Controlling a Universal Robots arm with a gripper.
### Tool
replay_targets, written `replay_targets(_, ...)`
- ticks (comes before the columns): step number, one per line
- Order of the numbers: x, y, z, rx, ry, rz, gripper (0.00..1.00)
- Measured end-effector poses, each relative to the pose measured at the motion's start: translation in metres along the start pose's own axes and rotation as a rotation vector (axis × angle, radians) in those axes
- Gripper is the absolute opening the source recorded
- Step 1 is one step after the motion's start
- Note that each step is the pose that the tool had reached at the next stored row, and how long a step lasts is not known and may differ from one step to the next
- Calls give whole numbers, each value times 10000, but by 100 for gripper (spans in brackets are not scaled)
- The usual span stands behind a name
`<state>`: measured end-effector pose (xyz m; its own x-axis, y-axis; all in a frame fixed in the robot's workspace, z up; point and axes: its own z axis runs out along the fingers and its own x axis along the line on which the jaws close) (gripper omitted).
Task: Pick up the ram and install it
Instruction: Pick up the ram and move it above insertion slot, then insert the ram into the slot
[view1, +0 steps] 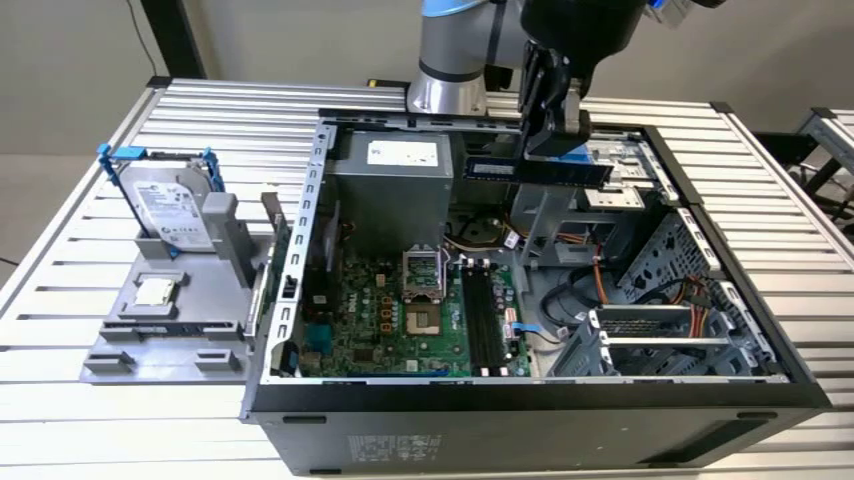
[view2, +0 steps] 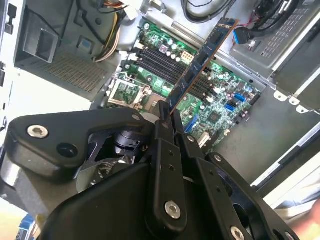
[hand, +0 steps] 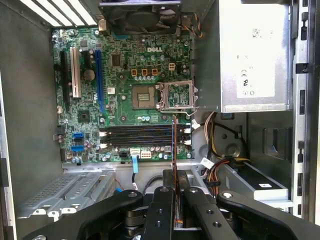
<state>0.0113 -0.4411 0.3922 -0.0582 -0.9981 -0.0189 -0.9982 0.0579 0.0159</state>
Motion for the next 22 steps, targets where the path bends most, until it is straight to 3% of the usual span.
replay_targets(14,0,0,0,0,-9,38,0)
replay_targets(22,0,0,0,16,-21,857,0)
